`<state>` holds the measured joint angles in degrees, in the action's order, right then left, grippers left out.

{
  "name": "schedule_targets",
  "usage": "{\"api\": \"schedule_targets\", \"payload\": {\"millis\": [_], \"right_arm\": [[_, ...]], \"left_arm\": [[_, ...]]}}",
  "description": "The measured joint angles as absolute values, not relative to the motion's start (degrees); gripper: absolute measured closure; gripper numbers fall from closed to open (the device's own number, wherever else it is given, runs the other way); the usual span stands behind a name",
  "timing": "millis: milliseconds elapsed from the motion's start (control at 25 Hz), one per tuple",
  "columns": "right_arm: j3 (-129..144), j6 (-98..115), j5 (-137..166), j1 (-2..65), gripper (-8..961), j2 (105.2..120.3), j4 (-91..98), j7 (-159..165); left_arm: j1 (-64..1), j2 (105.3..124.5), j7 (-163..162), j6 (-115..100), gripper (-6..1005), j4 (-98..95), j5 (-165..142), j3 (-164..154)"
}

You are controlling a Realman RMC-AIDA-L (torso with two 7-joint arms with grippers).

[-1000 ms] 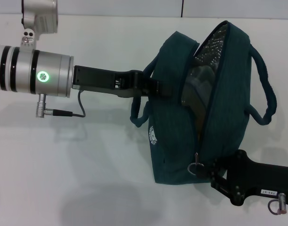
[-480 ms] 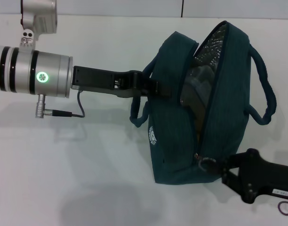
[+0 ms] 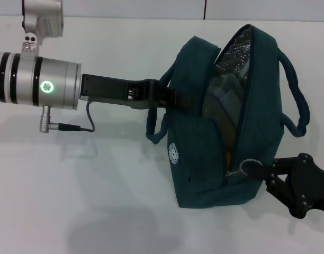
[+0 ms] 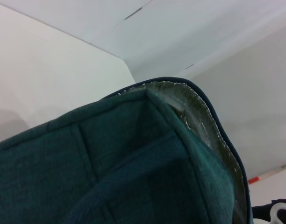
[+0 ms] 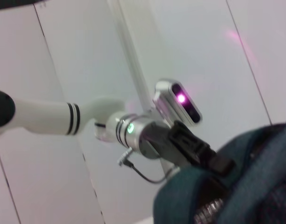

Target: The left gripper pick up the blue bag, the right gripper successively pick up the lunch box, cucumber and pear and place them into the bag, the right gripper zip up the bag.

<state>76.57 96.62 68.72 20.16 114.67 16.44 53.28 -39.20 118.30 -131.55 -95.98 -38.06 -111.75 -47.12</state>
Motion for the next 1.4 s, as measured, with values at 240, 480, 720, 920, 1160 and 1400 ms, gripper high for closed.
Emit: {"api": "schedule_targets", "payload": {"millis": [240, 480, 720, 920, 1160, 1400], "right_arm": [[75.98, 98.48, 68.72, 21.47, 929, 115.16, 16.44, 53.22], [75.94, 98.86, 68.72, 22.08, 927, 115.3, 16.44, 53.54], [75.93, 99.23, 68.43, 22.22, 924, 115.31, 16.44, 53.52], [75.93, 100.4, 65.6, 22.47, 922, 115.31, 16.89, 53.08], [75.96, 100.77, 63.16, 23.62, 920, 115.37, 19.25, 52.85], [75.86, 100.23, 58.67, 27.08, 917, 115.4, 19.27, 52.83]], "left_arm": [[-38.5, 118.47, -129.48, -95.65, 951, -38.05, -110.9, -46.82], [-35.8, 118.89, -125.84, -94.91, 855, -38.23, -105.94, -46.76], [-33.75, 118.7, -121.26, -94.92, 650, -38.29, -101.9, -46.75], [-31.36, 118.62, -117.52, -96.27, 541, -39.35, -95.92, -46.75], [-29.1, 118.47, -112.36, -99.45, 336, -40.35, -93.6, -46.76], [-26.76, 118.77, -106.63, -102.51, 299, -40.01, -93.53, -46.76]]}}
